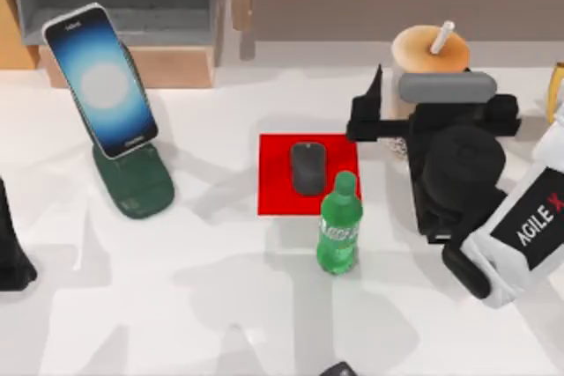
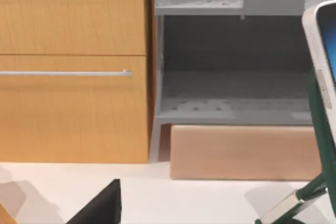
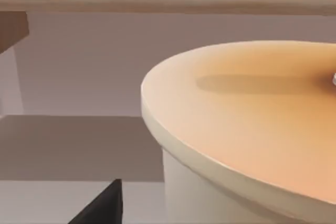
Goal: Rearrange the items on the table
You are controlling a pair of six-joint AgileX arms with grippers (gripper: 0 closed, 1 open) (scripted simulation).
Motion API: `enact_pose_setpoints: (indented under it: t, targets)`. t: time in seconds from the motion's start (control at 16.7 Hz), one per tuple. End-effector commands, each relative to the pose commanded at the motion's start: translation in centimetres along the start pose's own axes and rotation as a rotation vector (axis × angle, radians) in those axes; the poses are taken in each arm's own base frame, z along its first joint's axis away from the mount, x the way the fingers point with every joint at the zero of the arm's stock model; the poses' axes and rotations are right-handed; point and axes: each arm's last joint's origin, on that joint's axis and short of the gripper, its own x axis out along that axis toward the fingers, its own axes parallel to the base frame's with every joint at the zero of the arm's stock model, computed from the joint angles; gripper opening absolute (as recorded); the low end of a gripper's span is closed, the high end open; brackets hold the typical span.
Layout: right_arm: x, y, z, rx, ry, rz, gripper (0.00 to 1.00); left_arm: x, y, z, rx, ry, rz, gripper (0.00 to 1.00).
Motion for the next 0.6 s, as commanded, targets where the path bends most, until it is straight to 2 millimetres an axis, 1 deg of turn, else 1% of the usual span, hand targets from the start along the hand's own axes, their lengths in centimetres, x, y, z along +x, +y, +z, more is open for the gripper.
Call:
enact_pose_setpoints:
  t: [0.6]
  targets:
    - [0.0,0.0,0.0,0.0,0.0,0.0,0.17,0.0,0.0,0.0,0.0,0.0,0.0,1.0]
